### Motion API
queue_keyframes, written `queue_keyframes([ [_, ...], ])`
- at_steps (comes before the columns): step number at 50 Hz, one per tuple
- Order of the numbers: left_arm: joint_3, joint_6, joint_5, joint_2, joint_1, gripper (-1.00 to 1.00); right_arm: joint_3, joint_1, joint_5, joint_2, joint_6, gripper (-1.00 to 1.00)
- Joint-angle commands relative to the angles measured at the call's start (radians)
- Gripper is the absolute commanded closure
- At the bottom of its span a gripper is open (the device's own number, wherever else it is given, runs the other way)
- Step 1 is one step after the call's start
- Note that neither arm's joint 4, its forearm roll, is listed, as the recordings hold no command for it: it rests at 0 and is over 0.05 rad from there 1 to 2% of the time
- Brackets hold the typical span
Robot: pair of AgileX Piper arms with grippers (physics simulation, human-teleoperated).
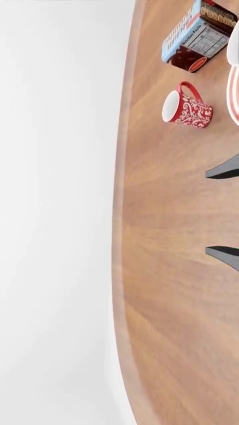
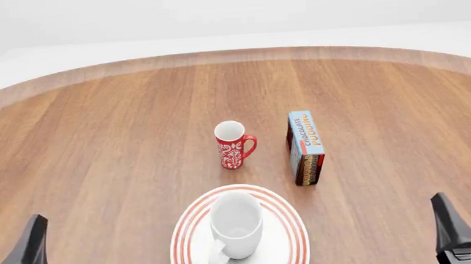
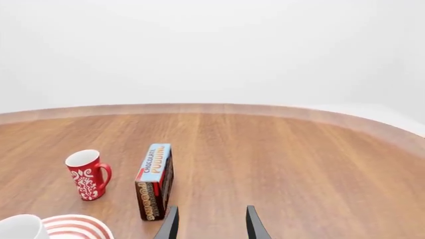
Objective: Pick up the white mug and put it on the plate, and put the chocolate pudding to the right of the plate.
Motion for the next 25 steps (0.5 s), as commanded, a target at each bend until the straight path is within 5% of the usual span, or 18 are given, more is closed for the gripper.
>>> queue_keyframes([
  [1,0.003,-0.004,-0.004,0.0,-0.007,-1.0,-0.02,-0.006,0.013,0.003,-0.021,-1.0],
  [9,0.002,-0.006,-0.005,0.0,-0.01,-1.0,-0.047,0.008,0.037,0.003,-0.052,-1.0],
  [25,0.0,-0.009,-0.012,0.0,-0.022,-1.0,-0.095,0.066,-0.066,0.156,-0.111,-1.0],
])
